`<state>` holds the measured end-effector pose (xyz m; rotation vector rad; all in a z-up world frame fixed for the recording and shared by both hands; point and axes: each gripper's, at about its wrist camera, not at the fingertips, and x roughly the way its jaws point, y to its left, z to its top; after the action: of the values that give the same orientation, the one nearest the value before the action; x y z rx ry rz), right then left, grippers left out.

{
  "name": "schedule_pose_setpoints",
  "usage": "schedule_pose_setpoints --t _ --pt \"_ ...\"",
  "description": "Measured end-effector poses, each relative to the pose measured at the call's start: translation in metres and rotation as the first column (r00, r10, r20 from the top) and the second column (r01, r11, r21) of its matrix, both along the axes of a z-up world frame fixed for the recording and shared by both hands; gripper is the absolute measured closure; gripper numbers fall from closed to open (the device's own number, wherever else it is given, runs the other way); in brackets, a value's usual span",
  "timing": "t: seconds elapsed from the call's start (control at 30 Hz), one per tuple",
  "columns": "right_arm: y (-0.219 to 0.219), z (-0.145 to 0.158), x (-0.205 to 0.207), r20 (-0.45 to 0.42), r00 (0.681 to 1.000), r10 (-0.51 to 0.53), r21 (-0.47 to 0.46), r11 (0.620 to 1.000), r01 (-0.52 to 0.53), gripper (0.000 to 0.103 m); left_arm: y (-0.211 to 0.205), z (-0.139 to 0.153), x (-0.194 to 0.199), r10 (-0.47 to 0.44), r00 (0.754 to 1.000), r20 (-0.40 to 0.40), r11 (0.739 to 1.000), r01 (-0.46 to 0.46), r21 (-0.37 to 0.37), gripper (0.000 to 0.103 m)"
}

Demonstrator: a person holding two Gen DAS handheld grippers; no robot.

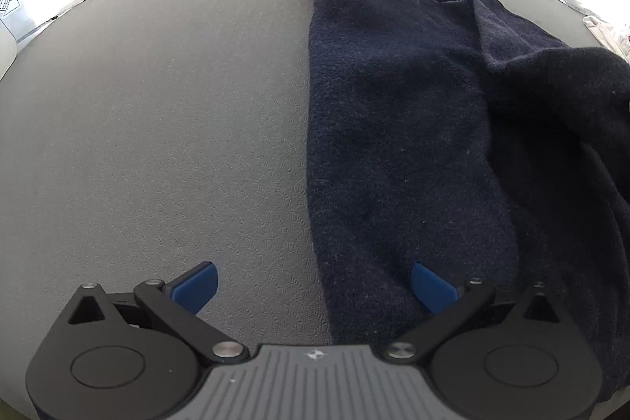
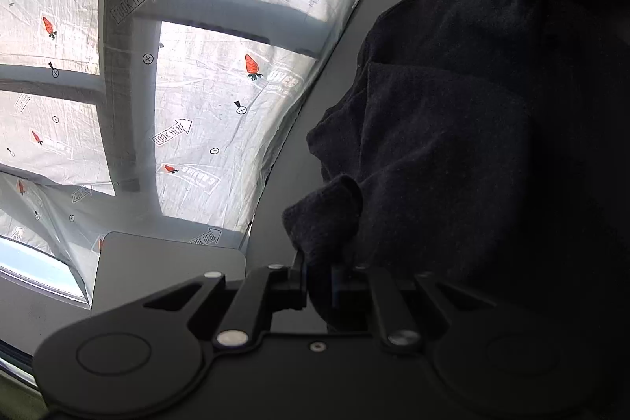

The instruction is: Fold clothes

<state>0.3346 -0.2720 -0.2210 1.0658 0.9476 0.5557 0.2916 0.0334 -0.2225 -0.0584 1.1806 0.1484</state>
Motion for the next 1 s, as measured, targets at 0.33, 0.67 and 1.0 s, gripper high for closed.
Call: schedule_pose_setpoints --t 0.33,0.67,1.0 --pt "0.022 -0.002 -0.028 -0.001 0.996 0.090 -0.011 0.996 -0.090 0.092 0.001 -0.011 -0.018 -0.003 0.999 -0.037 1.000 0.003 -0.010 0.000" --pt "0.046 -0.014 -0.045 -0.054 0.982 0.179 -0.061 0.981 -0.182 0.092 0.005 -0.011 -0.030 -0.003 0.998 -0.057 0.999 0.000 -0.053 0.000" --pt "0.057 -0.025 -0.059 -0.098 0.969 0.225 -0.073 0.970 -0.232 0.092 0.010 -0.007 -0.038 -0.034 0.997 -0.064 0.998 0.030 -0.063 0.000"
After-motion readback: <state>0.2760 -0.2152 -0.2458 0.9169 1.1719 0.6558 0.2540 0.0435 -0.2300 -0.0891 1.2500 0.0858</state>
